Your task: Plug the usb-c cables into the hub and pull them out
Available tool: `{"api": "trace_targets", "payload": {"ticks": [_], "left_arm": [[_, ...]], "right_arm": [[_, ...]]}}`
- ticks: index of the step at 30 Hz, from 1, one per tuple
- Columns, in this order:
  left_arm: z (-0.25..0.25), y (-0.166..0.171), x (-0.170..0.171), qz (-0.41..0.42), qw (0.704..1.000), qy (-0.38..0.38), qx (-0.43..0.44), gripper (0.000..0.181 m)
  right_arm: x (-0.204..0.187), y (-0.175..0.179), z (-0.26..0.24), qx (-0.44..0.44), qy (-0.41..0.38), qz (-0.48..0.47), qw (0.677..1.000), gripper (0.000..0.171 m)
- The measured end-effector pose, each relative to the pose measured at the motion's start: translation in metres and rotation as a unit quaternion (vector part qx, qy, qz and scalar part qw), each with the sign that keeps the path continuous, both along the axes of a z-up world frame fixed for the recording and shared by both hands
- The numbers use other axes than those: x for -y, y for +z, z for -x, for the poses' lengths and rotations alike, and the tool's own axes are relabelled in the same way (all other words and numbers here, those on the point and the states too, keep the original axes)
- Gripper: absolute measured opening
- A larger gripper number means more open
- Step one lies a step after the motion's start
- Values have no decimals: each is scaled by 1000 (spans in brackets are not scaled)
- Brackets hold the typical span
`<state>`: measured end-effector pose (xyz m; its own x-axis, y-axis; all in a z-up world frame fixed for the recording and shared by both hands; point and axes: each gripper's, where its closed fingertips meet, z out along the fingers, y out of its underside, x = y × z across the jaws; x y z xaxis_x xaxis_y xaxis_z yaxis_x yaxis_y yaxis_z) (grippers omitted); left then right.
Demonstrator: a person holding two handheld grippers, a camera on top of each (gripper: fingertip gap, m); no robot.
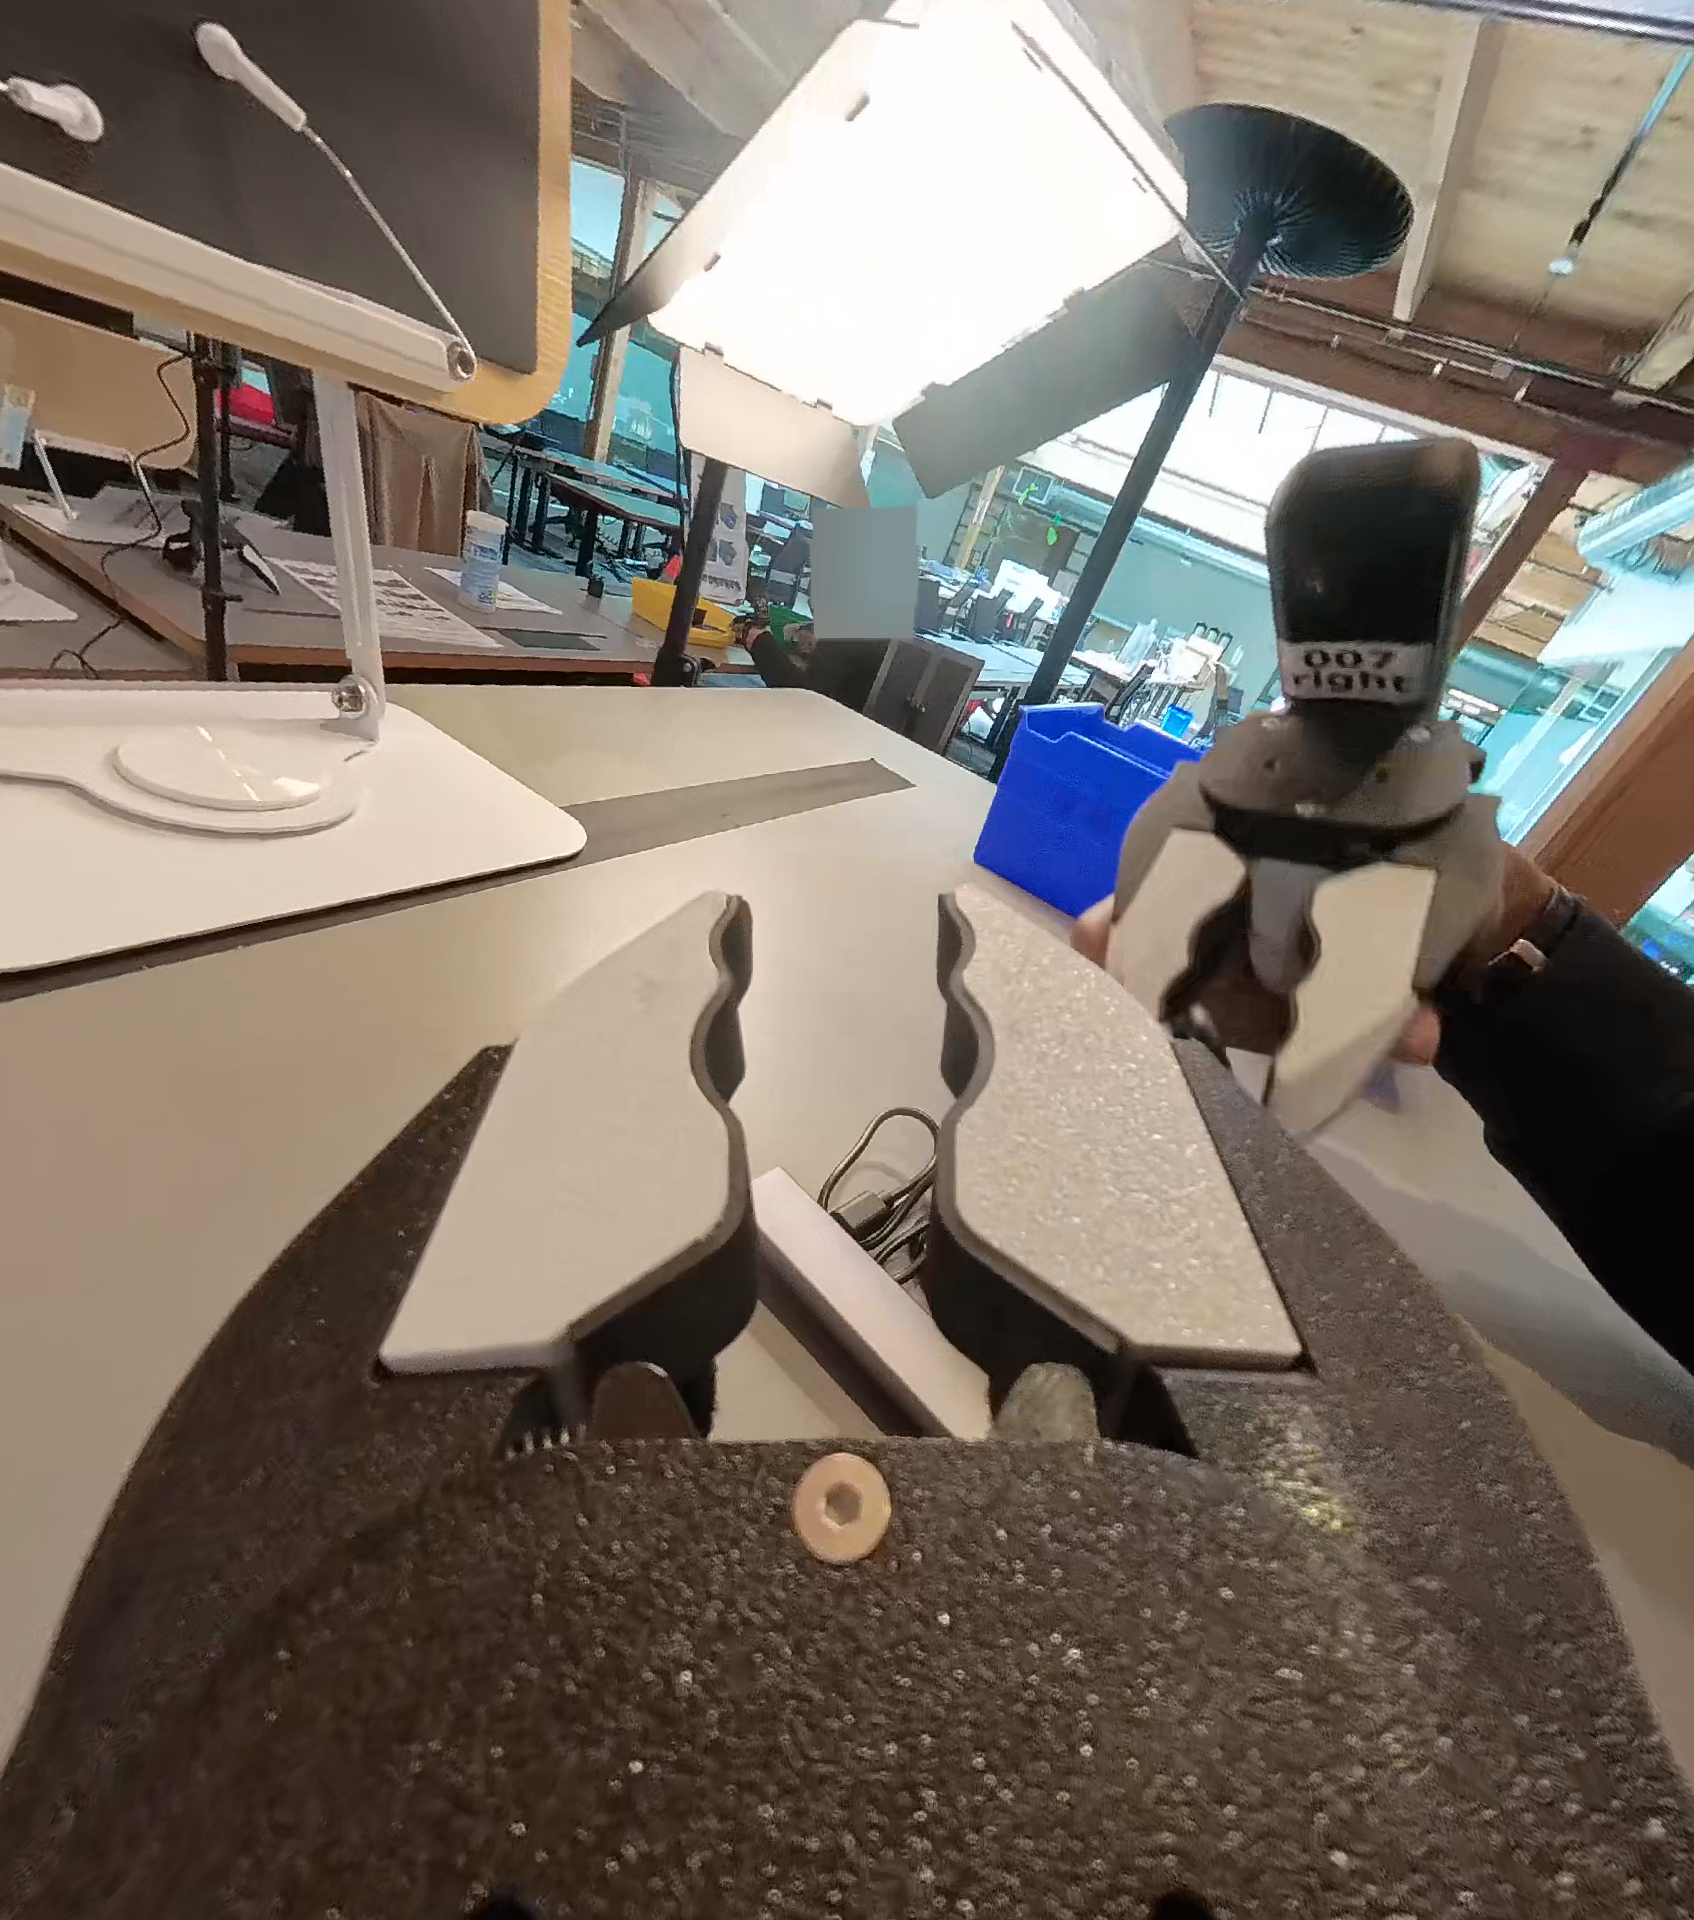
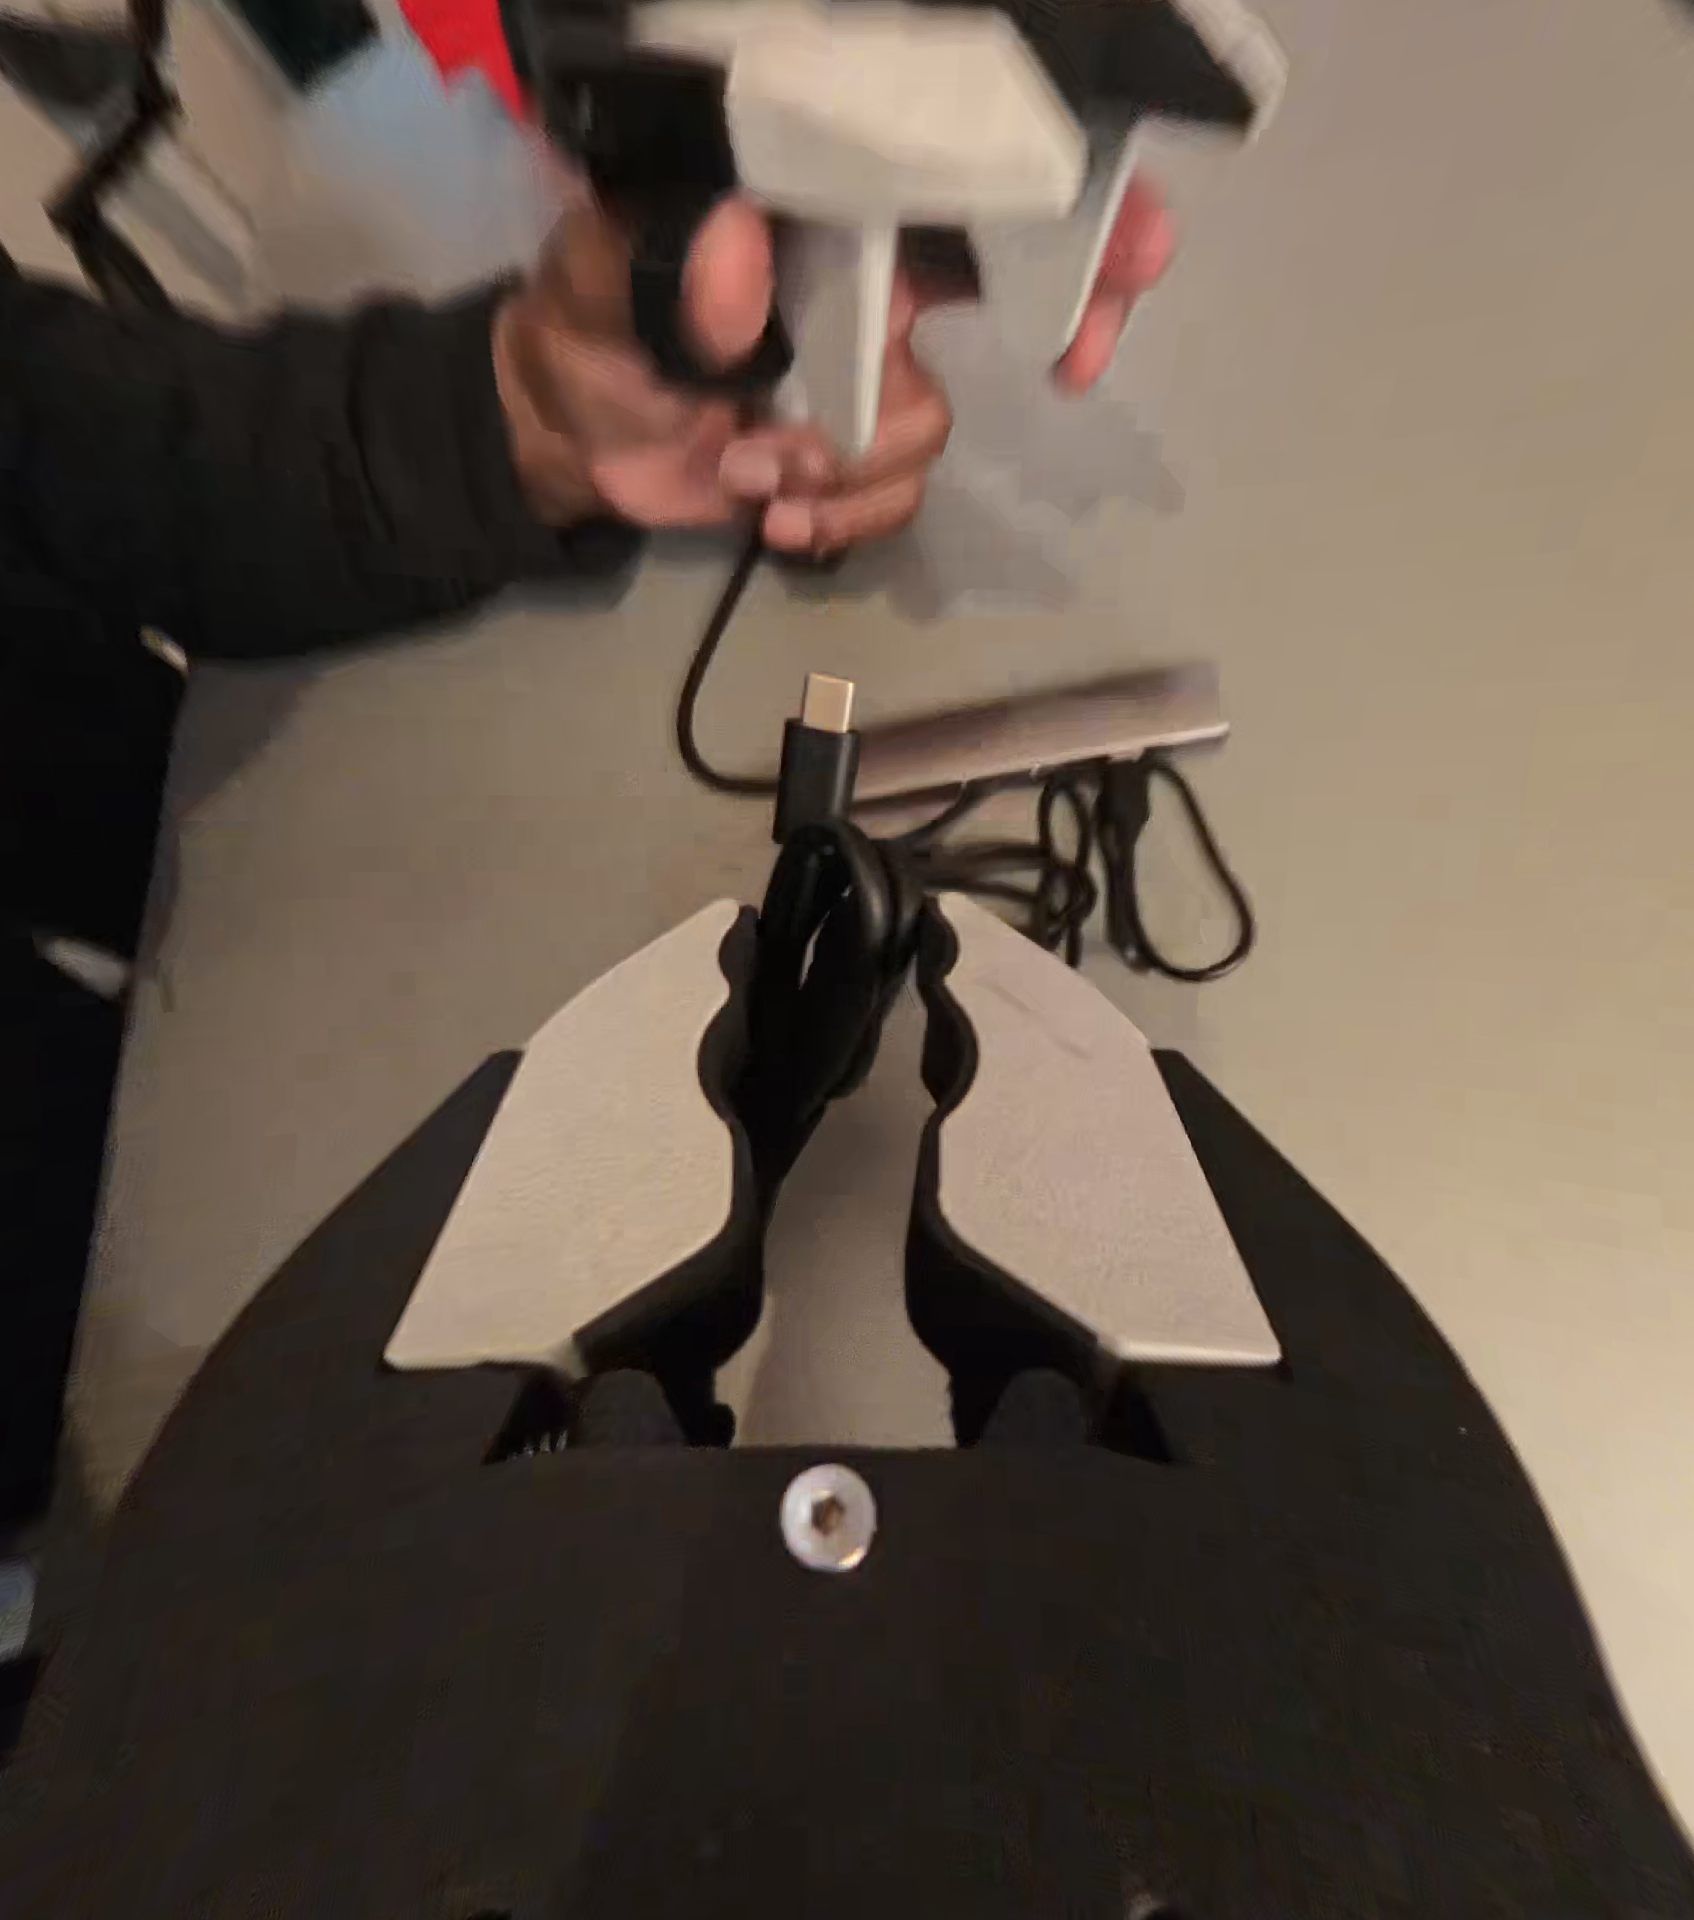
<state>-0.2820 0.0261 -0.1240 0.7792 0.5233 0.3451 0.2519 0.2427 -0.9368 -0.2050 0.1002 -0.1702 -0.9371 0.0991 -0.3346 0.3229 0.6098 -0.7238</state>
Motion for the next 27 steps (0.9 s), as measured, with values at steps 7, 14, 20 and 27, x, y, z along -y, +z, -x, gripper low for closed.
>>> {"api": "trace_targets", "payload": {"ticks": [7, 14, 20, 27], "left_arm": [[1, -2, -1, 0, 1000, -5, 11, 35], [7, -8, 2, -4, 999, -8, 43, 34], [9, -11, 2, -3, 998, -22, 61, 34], [5, -9, 3, -6, 998, -28, 52, 31]], "right_arm": [[5, -48, -13, -27, 30, -156, 987, 30], [17, -16, 7, -133, -19, -129, 983, 33], [33, -20, 57, -189, -129, -110, 967, 32], [42, -41, 57, -153, -146, -129, 969, 12]]}}
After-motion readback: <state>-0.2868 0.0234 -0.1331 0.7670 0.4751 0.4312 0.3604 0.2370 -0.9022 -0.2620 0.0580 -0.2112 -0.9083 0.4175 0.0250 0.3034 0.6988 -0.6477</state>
